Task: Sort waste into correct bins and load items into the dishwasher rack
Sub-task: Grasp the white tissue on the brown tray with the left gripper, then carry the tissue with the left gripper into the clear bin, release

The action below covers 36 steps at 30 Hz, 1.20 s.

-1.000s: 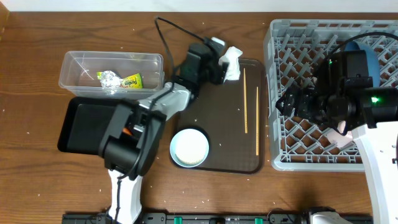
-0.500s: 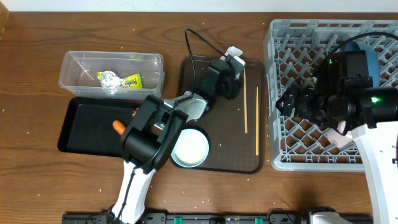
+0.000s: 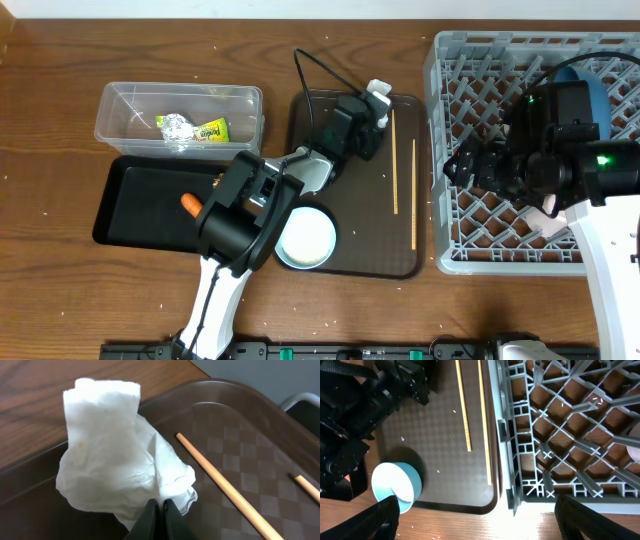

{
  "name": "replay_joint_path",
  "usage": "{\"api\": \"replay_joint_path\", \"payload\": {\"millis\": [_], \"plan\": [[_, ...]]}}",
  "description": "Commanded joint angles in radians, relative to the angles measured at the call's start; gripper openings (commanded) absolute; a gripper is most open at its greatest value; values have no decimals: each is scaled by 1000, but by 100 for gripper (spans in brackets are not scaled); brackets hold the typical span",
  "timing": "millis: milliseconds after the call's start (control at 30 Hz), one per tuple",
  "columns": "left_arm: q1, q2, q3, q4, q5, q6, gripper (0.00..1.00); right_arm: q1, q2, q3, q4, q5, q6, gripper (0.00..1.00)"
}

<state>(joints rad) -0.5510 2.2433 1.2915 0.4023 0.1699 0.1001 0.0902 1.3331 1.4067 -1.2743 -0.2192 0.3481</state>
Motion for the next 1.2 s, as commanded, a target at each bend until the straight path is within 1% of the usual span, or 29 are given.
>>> {"api": "replay_joint_path", "payload": {"millis": [0,133,200,333,400,467,500,633,733,800,833,867,933,1033,1100,1167], "plan": [[3,-66,6,-60,-7,-26,6,9,3,-5,-1,6,-13,92],[23,-216,6,-220,-19,-28,6,8,3,-5,2,6,-12,92],[42,-307,6,-324,-72,-60,6,8,3,-5,3,6,-12,92],[103,-471,6,-528,-135,-84,6,8,3,-5,3,6,-12,92],[145,-533,6,-630,-219,-167,6,8,3,-5,3,6,-12,92],[207,-586,6,-742,-317,-291,6,8,3,-5,3,6,-13,92],[238,-601,6,-783,-338,-339,6,8,3,-5,3,6,-13,92],[360,-604,5,-892,-339,-520,6,9,3,-5,4,6,-12,92],[431,-583,5,-911,-328,-551,6,8,3,-5,7,5,-12,92],[457,-579,5,-905,-282,-550,6,8,3,-5,6,5,-13,92],[465,-579,5,-903,-271,-549,11,9,3,-5,6,6,-13,92],[471,-581,5,-903,-268,-542,26,8,3,-5,6,6,-13,92],[482,-584,7,-908,-268,-497,87,8,3,-5,9,6,-13,92],[488,-608,22,-953,-267,-415,93,8,3,-5,10,5,-13,92],[485,-650,28,-995,-257,-388,94,9,3,-5,7,5,-13,92],[472,-715,28,-1054,-212,-324,94,8,3,-5,8,5,-13,93]]}}
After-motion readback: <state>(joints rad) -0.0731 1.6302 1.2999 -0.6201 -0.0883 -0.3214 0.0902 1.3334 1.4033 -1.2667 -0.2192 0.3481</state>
